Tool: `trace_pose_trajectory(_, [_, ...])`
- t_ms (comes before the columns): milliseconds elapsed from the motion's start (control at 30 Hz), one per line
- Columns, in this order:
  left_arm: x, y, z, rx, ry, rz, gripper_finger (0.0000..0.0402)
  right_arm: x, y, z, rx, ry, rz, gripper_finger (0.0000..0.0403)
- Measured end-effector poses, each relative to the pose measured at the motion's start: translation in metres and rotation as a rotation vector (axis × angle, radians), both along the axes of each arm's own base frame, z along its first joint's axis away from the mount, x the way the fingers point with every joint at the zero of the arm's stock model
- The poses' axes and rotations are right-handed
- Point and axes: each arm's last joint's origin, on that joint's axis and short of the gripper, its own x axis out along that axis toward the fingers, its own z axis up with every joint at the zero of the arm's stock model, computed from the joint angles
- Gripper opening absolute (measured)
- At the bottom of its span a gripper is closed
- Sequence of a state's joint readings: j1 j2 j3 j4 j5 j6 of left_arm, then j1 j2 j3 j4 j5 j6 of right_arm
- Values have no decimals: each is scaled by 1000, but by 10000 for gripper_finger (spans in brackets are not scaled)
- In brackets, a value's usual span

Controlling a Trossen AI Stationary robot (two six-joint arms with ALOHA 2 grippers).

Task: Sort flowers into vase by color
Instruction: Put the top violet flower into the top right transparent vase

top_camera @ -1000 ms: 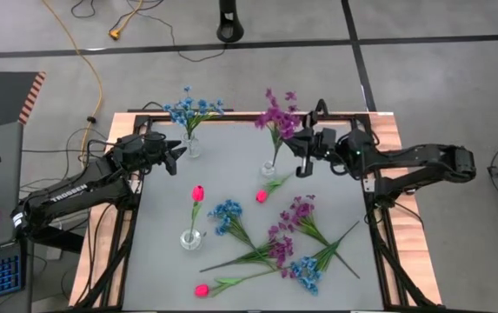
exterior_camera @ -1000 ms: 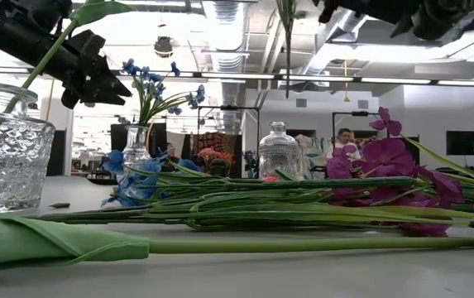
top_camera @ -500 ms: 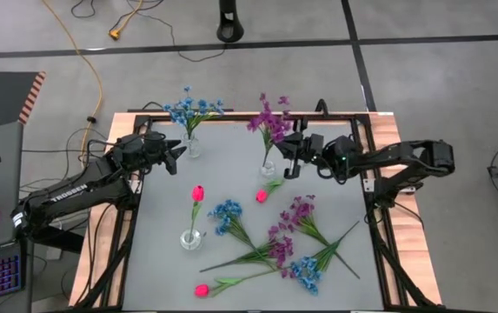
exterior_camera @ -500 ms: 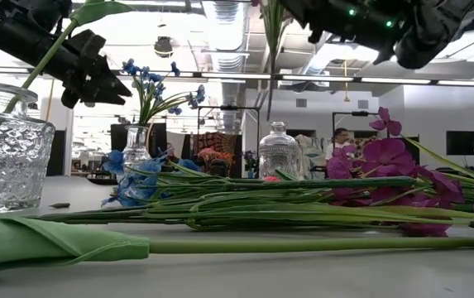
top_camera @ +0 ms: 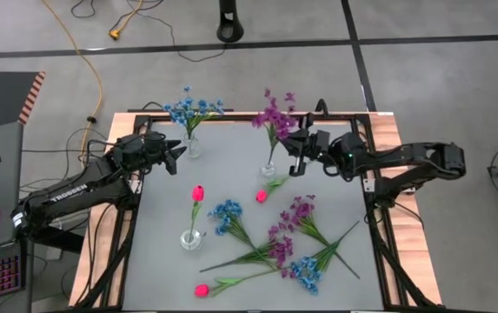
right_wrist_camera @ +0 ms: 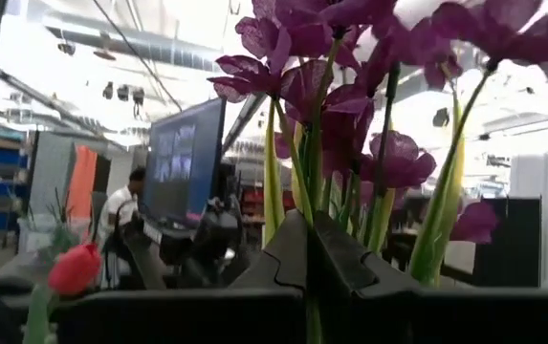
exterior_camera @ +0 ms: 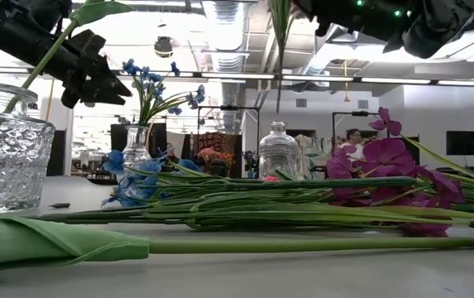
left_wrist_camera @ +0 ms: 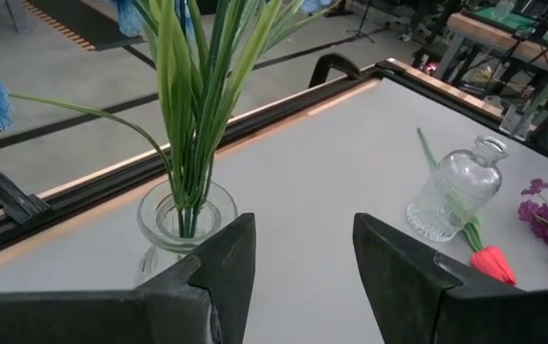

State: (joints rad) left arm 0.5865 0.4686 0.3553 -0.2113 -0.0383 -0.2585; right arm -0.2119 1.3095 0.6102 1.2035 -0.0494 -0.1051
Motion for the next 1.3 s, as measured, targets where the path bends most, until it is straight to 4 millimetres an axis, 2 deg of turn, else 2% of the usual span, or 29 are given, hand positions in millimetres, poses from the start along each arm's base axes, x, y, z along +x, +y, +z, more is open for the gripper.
trace_pose_trajectory(467, [0,0,0,0,0,-1,164,18,-4,-26,24,110,0,38])
trace_pose_trajectory(733, [0,0,0,0,0,-1,164,23,-7,-45,68,310,-7,46])
trace_pose_trajectory(1167, [0,0,0,0,0,-1,164,24,-7,-51,81,368,-7,49])
trace_pose_trajectory(1300, [0,0,0,-1,-1,-4,164,24,-7,-53,87,395,-7,72])
